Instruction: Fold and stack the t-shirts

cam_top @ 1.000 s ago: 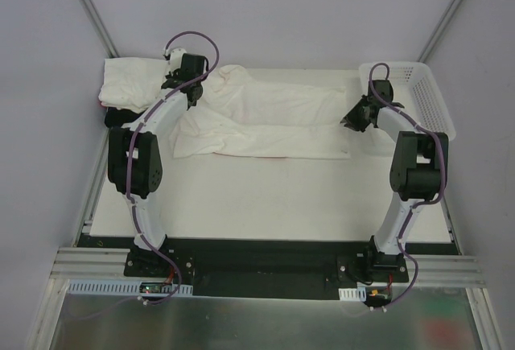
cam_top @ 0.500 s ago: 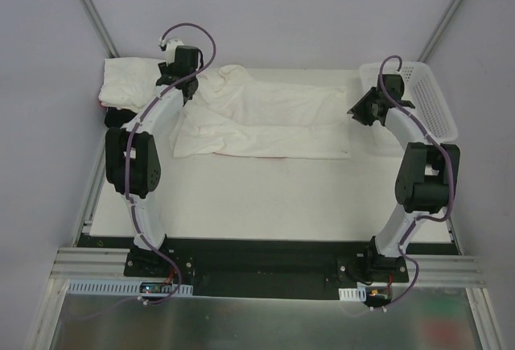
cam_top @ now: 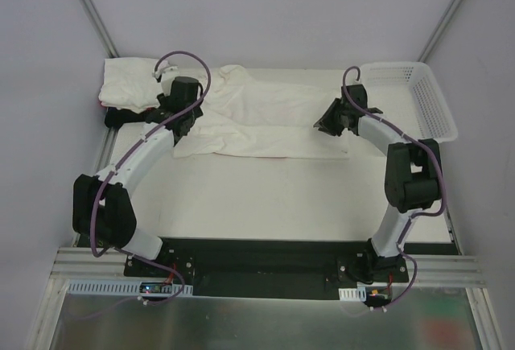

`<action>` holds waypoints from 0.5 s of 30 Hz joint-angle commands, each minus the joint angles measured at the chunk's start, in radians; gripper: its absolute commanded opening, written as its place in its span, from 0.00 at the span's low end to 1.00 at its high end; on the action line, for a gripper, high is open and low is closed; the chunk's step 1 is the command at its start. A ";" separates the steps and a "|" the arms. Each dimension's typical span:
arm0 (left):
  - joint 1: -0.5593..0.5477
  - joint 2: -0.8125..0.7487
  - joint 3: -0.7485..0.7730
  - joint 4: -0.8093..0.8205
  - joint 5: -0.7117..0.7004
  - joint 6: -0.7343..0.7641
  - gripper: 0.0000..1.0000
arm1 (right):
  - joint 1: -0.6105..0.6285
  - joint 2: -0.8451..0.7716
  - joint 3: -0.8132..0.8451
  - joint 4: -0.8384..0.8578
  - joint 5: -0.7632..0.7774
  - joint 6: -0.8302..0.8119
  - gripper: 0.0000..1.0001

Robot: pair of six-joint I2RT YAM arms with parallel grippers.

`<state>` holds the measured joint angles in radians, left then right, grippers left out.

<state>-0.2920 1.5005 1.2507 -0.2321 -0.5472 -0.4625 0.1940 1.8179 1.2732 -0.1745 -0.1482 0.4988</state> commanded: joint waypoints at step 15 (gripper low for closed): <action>0.017 -0.095 -0.277 -0.118 -0.040 -0.479 0.36 | -0.099 -0.104 -0.097 0.109 -0.079 0.050 0.26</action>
<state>-0.2966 1.3987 0.9108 -0.3561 -0.5037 -0.8837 0.1158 1.7790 1.1938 -0.1089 -0.2031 0.5289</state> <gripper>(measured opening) 0.356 0.264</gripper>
